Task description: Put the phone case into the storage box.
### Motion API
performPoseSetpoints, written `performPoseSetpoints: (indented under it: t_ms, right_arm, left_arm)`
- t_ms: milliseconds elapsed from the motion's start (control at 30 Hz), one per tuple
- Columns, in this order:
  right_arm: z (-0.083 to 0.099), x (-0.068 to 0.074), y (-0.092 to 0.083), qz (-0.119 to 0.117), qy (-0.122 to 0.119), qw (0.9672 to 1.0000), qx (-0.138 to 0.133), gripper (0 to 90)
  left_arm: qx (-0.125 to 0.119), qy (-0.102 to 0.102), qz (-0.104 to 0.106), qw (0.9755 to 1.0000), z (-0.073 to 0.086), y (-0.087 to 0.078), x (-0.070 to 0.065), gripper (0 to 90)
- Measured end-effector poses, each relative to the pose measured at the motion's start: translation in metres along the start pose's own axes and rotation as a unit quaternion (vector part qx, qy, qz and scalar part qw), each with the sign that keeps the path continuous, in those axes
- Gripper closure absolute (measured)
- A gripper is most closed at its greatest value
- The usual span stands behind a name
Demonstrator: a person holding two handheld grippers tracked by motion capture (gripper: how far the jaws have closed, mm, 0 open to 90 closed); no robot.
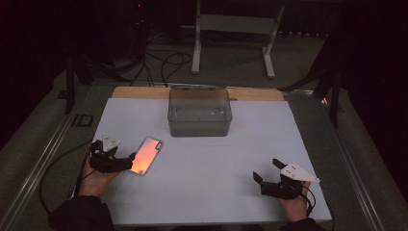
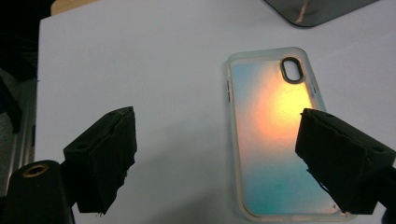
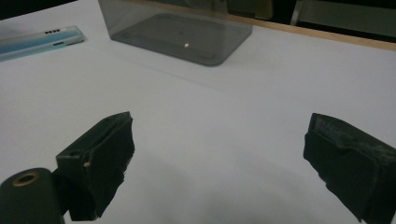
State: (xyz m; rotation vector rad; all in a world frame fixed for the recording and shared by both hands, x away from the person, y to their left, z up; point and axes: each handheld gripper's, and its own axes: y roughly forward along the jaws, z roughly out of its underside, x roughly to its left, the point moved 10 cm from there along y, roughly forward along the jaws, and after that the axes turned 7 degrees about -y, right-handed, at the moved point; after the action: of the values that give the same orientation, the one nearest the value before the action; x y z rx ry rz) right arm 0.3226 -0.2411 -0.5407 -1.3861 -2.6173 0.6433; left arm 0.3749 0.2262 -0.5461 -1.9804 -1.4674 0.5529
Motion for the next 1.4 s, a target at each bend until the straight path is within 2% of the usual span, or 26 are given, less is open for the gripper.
performPoseSetpoints:
  t_ms: [100, 267, 500, 767, 900, 1033, 1133, 1233, 1400]
  right_arm:
    - [0.000, 0.000, 0.000, 0.000, 0.000, 1.0000, -0.001, 8.6]
    - [0.000, 0.000, 0.000, 0.000, 0.000, 1.0000, 0.000, 8.6]
    - [0.000, 0.000, 0.000, 0.001, 0.001, 1.0000, 0.000, 8.6]
    - [0.000, 0.000, 0.000, 0.000, 0.001, 1.0000, 0.002, 8.6]
    - [0.000, 0.000, 0.000, 0.000, 0.000, 1.0000, 0.002, 8.6]
    - [0.001, 0.000, 0.000, 0.000, 0.000, 1.0000, 0.003, 8.6]
    - [0.001, 0.000, 0.001, 0.000, -0.001, 1.0000, 0.004, 8.6]
    - [0.001, 0.000, 0.001, 0.000, -0.001, 1.0000, 0.004, 8.6]
    - [0.001, 0.001, 0.001, -0.001, -0.002, 1.0000, 0.005, 8.6]
  left_arm:
    - [0.002, 0.000, 0.002, 1.0000, 0.000, 0.002, -0.001, 15.2]
    - [0.020, 0.003, 0.010, 0.9998, 0.004, 0.008, -0.004, 16.2]
    - [0.033, 0.006, 0.018, 0.9993, 0.008, 0.012, -0.008, 21.7]
    - [0.048, 0.001, 0.026, 0.9985, 0.014, 0.016, -0.010, 30.6]
    - [0.060, -0.004, 0.026, 0.9979, 0.019, 0.018, -0.010, 40.9]
    - [0.068, -0.002, 0.035, 0.9971, 0.022, 0.019, -0.012, 46.6]
    - [0.075, -0.004, 0.046, 0.9961, 0.027, 0.020, -0.013, 55.4]
    - [0.080, -0.006, 0.051, 0.9955, 0.029, 0.020, -0.014, 57.0]
    - [0.089, -0.010, 0.053, 0.9946, 0.035, 0.019, -0.012, 64.5]
